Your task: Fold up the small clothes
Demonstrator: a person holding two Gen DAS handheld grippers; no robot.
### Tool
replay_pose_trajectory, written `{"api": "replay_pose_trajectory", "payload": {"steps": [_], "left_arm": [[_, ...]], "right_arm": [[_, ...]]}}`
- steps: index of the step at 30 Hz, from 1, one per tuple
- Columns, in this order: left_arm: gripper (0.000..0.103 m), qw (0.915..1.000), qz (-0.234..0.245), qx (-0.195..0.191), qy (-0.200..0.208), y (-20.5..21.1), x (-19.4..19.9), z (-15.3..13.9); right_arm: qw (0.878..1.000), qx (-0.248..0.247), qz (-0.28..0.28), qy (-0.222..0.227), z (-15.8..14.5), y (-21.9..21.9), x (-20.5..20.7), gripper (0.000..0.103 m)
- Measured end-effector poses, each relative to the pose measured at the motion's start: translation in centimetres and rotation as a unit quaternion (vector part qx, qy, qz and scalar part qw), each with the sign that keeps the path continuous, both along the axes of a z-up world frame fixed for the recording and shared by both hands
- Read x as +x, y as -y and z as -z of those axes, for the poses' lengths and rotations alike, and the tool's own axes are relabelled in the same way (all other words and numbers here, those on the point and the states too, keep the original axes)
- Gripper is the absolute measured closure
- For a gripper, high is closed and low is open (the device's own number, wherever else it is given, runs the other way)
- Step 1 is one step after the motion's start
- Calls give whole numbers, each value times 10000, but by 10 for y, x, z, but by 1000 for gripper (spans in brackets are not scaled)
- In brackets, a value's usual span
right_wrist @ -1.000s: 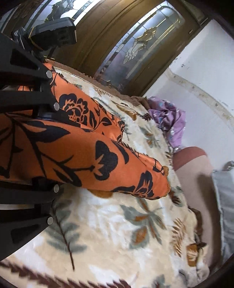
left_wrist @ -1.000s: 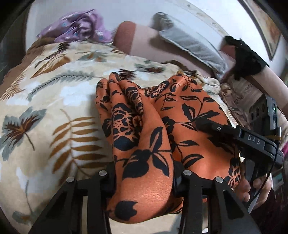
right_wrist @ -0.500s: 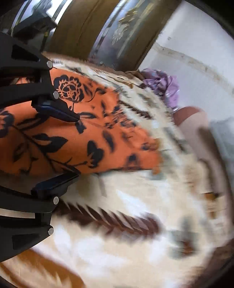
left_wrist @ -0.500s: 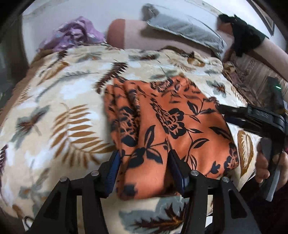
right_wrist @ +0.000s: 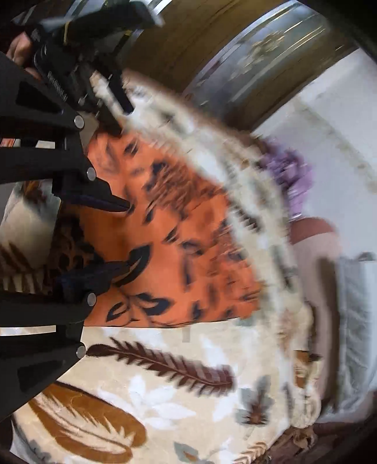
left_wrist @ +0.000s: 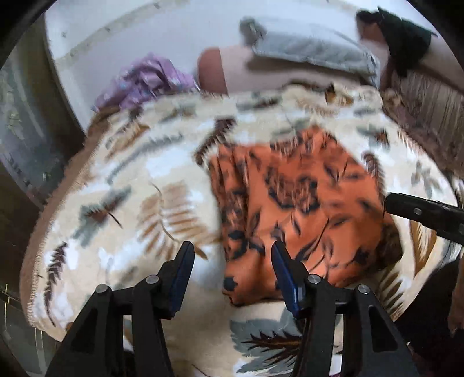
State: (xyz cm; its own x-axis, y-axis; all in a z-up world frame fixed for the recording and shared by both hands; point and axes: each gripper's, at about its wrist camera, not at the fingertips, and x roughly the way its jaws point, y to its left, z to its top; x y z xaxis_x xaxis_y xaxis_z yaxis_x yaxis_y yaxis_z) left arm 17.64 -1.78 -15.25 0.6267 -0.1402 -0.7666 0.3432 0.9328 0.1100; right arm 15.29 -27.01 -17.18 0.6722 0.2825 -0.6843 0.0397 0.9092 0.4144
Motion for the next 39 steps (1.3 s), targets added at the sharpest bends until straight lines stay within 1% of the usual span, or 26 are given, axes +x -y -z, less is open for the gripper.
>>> {"api": "replay_pose_trajectory", "payload": {"steps": [2,3,4,6,7,8,11,14,16,17,20,25,29,31,35,39], "left_arm": [[33,9996,-185,-116,205,-3,-4,-24],[24,9992,-242,-126,292,-3,-7,-32],[23,9984,-296,-137,467,-4,-12,-43],[23,9953,-318,-98,908,-2,-26,-67],[22,9941,-313,-69,1034,-1,-31,-76],[22,9933,-315,-47,1113,0,-35,-83],[22,9908,-309,-30,1317,3,-48,-105],[21,9887,-342,-111,1459,2,-59,-123],[8,9865,-397,-163,1583,1,-66,-134],[7,9846,-449,-173,1684,0,-70,-140],[7,9784,-545,-212,1981,-2,-81,-156],[6,9769,-527,-423,2028,-6,-88,-177],[6,9759,-529,-500,2056,-7,-92,-183],[6,9765,-502,-527,2027,-7,-92,-183],[6,9773,-545,-502,1983,-9,-88,-180],[6,9778,-637,-491,1936,-12,-81,-177]], "right_arm": [[9991,-317,35,266,-24,-9,-10,61],[9983,-410,37,405,-38,-12,-20,61],[9978,-444,40,499,-46,-14,-25,60],[9953,-581,135,769,-70,-21,-42,52],[9937,-679,181,874,-82,-25,-48,51],[9925,-740,203,946,-89,-28,-54,49],[9887,-889,325,1164,-112,-38,-77,48],[9872,-895,429,1252,-126,-42,-90,48],[9851,-977,510,1320,-135,-43,-97,48],[9835,-1030,559,1375,-139,-44,-101,48],[9802,-1076,685,1512,-152,-42,-112,47],[9763,-1131,780,1669,-169,-42,-127,44],[9731,-1245,771,1776,-177,-47,-135,43],[9730,-1249,774,1782,-177,-48,-134,43],[9757,-1165,720,1711,-173,-48,-128,43],[9773,-1188,646,1632,-167,-52,-119,43]]}}
